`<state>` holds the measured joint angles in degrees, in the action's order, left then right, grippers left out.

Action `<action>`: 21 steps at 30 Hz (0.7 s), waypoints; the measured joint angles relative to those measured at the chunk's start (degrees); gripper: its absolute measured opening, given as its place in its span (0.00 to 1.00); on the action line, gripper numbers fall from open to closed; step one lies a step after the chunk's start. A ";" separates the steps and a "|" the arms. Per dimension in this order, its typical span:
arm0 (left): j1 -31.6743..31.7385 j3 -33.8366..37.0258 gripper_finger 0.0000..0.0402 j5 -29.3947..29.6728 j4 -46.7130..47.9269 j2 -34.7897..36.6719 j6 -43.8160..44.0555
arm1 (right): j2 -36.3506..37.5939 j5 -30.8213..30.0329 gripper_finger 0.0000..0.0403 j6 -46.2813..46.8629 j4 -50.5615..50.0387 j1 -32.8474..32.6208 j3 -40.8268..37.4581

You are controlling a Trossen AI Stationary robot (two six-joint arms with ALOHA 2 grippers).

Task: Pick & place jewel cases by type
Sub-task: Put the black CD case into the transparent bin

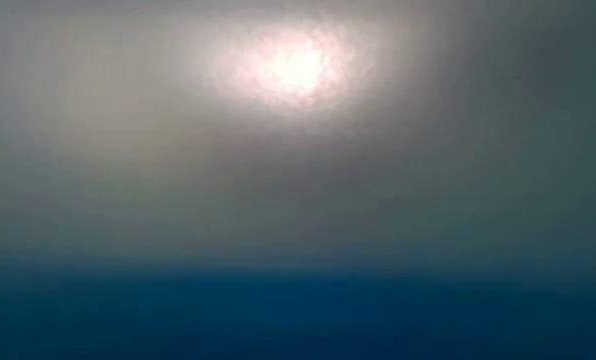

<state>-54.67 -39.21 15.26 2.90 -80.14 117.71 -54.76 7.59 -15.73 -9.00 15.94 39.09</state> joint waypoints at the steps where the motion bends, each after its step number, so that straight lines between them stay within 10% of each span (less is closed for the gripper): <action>1: -0.27 -0.99 0.01 -0.74 0.01 -1.38 0.00 | 0.00 -0.02 0.01 0.00 -0.04 0.00 -0.02; 21: -5.18 -8.29 0.01 -16.47 5.70 -18.76 1.68 | 0.02 -0.02 0.01 -1.27 -0.04 0.02 -0.02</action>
<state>-59.86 -47.50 -1.21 8.60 -98.90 119.39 -54.74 7.57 -16.99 -9.04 15.97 39.07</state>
